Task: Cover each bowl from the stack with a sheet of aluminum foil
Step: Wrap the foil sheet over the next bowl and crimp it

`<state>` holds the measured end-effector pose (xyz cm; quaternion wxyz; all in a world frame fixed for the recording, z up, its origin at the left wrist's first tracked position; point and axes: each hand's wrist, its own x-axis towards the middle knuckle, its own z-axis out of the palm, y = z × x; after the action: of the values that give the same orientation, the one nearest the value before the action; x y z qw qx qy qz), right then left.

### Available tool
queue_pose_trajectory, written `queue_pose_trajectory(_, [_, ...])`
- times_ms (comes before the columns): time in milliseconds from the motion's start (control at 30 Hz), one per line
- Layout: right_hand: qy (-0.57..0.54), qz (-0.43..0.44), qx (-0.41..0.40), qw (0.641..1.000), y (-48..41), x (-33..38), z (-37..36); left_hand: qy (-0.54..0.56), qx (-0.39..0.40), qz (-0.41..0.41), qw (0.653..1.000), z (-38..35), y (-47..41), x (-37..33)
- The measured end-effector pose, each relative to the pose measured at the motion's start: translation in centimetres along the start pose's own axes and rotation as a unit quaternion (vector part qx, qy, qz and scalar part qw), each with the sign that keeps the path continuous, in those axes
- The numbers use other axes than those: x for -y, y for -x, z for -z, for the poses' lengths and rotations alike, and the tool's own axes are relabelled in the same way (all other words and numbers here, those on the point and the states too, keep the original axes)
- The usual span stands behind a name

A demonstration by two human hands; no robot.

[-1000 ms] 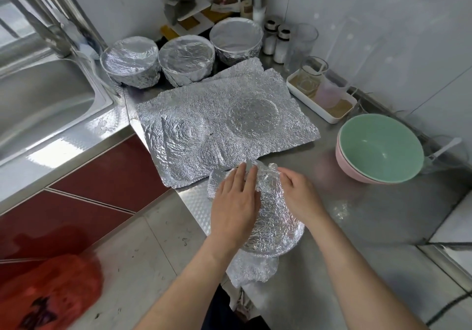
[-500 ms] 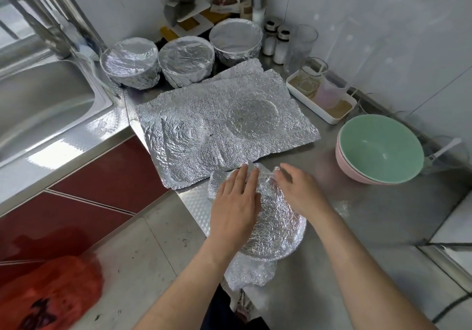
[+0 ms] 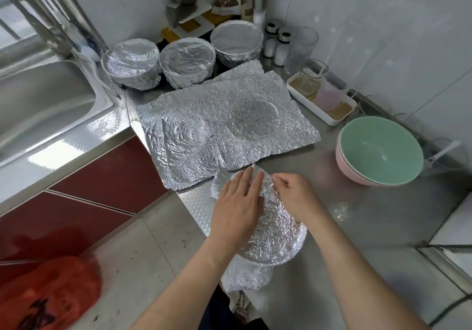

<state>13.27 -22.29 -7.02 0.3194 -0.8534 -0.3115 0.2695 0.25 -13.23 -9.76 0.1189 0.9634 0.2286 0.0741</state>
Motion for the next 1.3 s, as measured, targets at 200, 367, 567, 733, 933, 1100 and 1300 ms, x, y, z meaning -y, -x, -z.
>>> queue_pose_trajectory(200, [-0.039, -0.046, -0.012, 0.998, 1.8, -0.5, -0.2, 0.067, 0.022, -0.055, 0.996, 1.3, -0.7, 1.0])
queue_pose_trajectory(367, [-0.076, -0.052, 0.027, 0.995, 1.1, 0.3, 1.1, 0.141, -0.056, 0.073, 0.986, 2.5, 0.4, 1.2])
queue_pose_trajectory(567, [-0.067, -0.023, 0.047, 0.996, 0.0, 0.9, 0.7, 0.209, -0.061, 0.126, 0.968, 2.9, -0.1, 1.4])
queue_pose_trajectory(733, [-0.076, -0.015, 0.033, 0.996, 0.4, 0.9, 0.0, 0.238, 0.012, 0.130, 0.963, 3.0, -1.0, 1.1])
queue_pose_trajectory(933, [-0.102, -0.035, 0.028, 0.994, 0.7, 0.1, -0.1, 0.265, 0.023, 0.097, 0.959, 3.3, -1.3, 0.9])
queue_pose_trajectory(1100, [-0.103, -0.024, 0.044, 0.993, 0.7, -0.7, -0.4, 0.248, 0.059, 0.037, 0.966, 2.3, -1.6, 1.2])
queue_pose_trajectory(1300, [-0.095, 0.012, 0.047, 0.994, 1.0, -0.7, -0.1, 0.225, 0.138, 0.019, 0.964, 3.0, -3.2, 1.7])
